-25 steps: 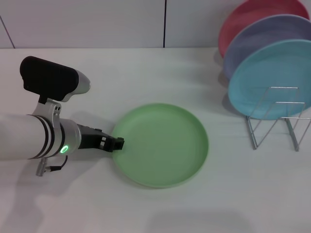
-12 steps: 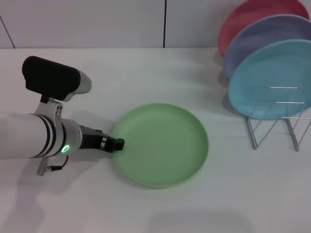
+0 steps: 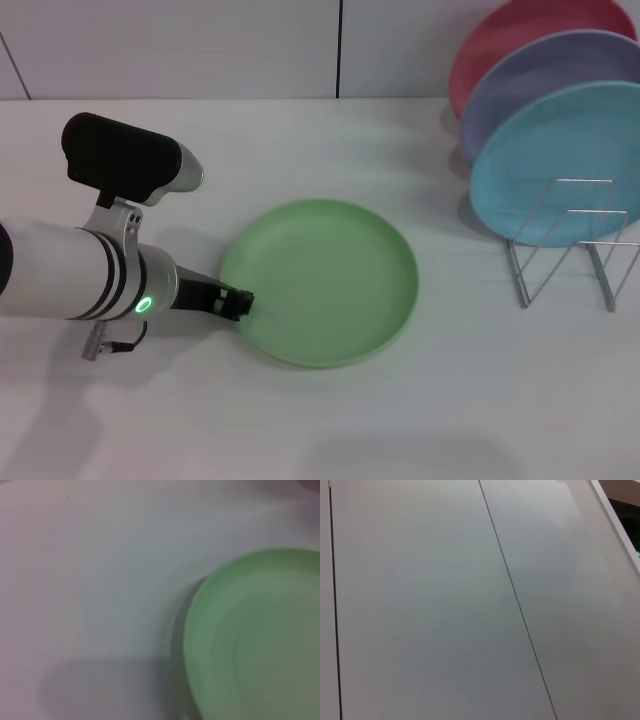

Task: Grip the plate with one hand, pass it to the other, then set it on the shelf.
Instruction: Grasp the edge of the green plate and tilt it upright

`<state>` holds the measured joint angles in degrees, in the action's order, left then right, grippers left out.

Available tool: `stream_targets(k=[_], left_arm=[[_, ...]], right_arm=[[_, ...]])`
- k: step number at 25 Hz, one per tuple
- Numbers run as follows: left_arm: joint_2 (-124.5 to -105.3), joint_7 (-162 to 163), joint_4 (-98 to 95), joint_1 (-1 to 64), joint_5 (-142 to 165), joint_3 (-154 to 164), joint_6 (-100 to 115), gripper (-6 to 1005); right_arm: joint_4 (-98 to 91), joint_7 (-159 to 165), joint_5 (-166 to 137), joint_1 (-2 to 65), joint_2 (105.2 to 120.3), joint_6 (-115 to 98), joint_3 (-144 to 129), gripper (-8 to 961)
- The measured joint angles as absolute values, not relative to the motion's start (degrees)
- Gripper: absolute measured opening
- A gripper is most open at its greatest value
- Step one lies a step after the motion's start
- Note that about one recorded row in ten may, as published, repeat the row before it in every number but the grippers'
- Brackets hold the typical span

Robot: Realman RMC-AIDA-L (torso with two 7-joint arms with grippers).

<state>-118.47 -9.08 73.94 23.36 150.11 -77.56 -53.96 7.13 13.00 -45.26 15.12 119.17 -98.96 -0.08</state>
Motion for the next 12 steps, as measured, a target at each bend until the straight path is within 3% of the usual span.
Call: stream_targets(k=[4,6,12], left_arm=[[-118.49,-9.18,74.11,23.50,150.15,-77.46,-53.98,453],[-118.48,-9.25,74.23,23.52,150.16,-77.46,-54.00,264],[-118.35,-9.83,74.72,24.00,150.27,-77.37,-54.11,208]], right_arm=[[7.12,13.00,-45.26,15.11,119.17,-98.95,-0.08,839],[7.12,13.00,-45.26,15.11,119.17,-98.95,-0.08,839],[7.12,13.00,-45.26,15.11,119.17,-98.97,-0.09,839]])
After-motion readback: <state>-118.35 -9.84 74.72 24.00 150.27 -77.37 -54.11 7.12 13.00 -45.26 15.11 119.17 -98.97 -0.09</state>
